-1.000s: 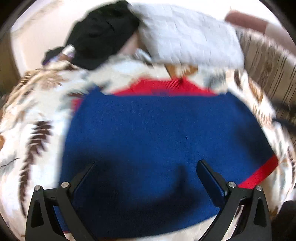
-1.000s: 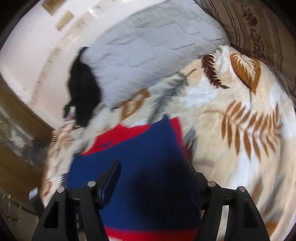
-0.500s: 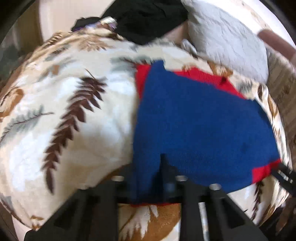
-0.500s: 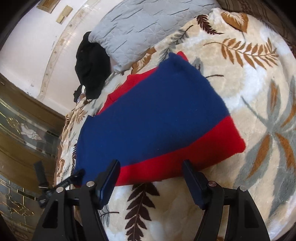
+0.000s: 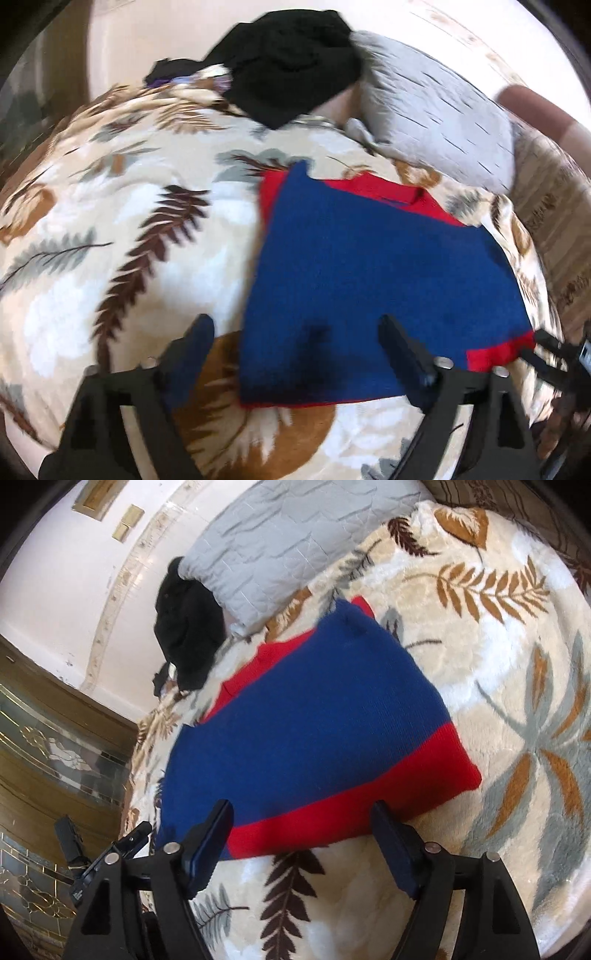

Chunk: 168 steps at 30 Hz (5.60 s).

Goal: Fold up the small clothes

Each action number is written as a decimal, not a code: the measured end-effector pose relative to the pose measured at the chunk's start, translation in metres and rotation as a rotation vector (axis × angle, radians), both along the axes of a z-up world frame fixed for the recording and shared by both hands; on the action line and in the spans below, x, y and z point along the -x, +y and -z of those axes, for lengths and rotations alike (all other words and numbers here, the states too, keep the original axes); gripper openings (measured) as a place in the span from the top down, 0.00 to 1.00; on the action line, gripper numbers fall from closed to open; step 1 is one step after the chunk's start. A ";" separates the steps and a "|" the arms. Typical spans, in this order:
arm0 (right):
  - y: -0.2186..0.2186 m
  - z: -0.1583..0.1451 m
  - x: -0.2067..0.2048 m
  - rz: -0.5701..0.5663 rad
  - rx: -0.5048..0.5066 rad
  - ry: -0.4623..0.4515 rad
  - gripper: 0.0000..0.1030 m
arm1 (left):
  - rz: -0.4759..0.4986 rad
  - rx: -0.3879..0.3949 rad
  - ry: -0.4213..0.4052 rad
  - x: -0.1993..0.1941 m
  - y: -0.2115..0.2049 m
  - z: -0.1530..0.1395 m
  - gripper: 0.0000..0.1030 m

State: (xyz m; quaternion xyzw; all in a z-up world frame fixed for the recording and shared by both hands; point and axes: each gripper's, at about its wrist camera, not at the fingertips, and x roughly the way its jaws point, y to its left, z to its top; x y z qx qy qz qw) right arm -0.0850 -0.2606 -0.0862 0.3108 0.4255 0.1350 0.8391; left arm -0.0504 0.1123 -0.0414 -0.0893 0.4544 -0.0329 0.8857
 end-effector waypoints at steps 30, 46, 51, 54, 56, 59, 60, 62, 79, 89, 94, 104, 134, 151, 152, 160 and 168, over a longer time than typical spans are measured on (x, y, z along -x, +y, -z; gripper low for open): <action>-0.010 -0.003 -0.049 -0.048 0.004 0.041 0.20 | -0.050 0.008 0.147 -0.122 0.024 0.034 0.55; -0.038 -0.020 -0.122 0.050 -0.171 0.007 0.17 | -0.079 -0.128 0.076 -0.119 0.020 0.019 0.25; -0.024 -0.023 -0.053 0.016 -0.210 0.000 0.17 | -0.044 -0.180 0.034 -0.087 0.006 0.002 0.25; -0.013 -0.012 -0.013 -0.006 -0.227 0.033 0.16 | -0.039 -0.197 0.010 -0.070 -0.002 -0.007 0.24; -0.005 -0.002 0.006 -0.019 -0.220 0.063 0.16 | -0.020 -0.204 -0.002 -0.059 -0.009 -0.011 0.24; 0.000 0.010 0.020 -0.006 -0.225 0.093 0.16 | -0.005 -0.209 -0.006 -0.047 -0.016 -0.015 0.24; 0.000 0.012 0.020 0.000 -0.228 0.097 0.17 | -0.004 -0.207 -0.009 -0.045 -0.018 -0.017 0.24; -0.003 0.013 0.021 0.026 -0.227 0.093 0.17 | 0.000 -0.206 -0.016 -0.039 -0.020 -0.020 0.24; -0.029 0.024 -0.004 0.206 -0.272 0.118 0.16 | 0.031 -0.161 -0.016 -0.032 -0.048 -0.017 0.23; -0.034 0.022 -0.010 0.271 -0.221 0.107 0.16 | 0.109 -0.199 0.071 -0.055 -0.097 0.042 0.14; -0.028 0.010 -0.024 0.250 -0.103 0.098 0.54 | 0.109 -0.208 0.001 -0.048 -0.101 0.024 0.11; -0.015 0.015 -0.052 0.202 -0.024 0.119 0.84 | 0.129 -0.232 0.007 -0.059 -0.106 0.045 0.03; 0.246 -0.038 -0.036 -0.474 0.274 -0.224 0.89 | 0.092 0.477 0.074 -0.083 0.042 0.000 0.05; 0.232 -0.037 -0.037 -0.473 0.179 -0.230 0.89 | 0.170 0.390 0.156 -0.127 0.017 0.010 0.83; 0.232 -0.040 -0.036 -0.471 0.177 -0.238 0.89 | 0.179 0.384 0.115 -0.121 0.018 0.001 0.84; 0.257 -0.026 -0.031 -0.578 0.204 -0.205 0.68 | 0.073 0.265 0.062 -0.090 0.048 0.026 0.84; 0.240 -0.039 -0.003 -0.591 0.178 -0.237 0.29 | 0.063 0.337 0.071 -0.094 0.064 0.040 0.80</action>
